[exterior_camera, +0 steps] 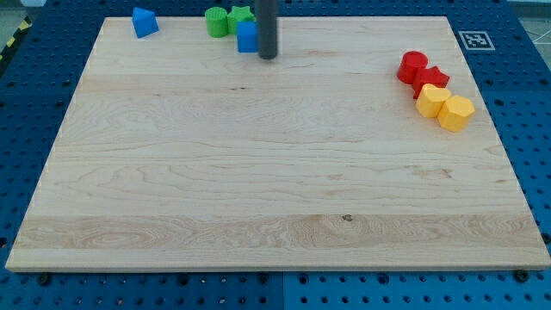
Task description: Push the yellow hexagon below the blue cube
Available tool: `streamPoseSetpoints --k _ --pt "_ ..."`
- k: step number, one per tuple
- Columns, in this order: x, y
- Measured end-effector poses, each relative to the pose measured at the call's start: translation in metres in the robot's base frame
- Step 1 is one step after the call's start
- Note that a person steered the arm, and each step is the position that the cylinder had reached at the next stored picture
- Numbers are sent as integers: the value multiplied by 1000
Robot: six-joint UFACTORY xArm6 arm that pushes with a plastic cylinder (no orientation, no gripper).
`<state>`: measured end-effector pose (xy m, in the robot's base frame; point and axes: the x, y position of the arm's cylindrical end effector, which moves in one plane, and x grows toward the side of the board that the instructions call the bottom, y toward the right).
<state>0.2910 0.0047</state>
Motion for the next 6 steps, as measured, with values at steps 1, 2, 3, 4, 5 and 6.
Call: streamPoseSetpoints --k 1,2,3,4,5,6 --pt "43 34" --pt "94 72" --pt "139 136" --pt "179 197" --pt "183 262" --pt "149 277"
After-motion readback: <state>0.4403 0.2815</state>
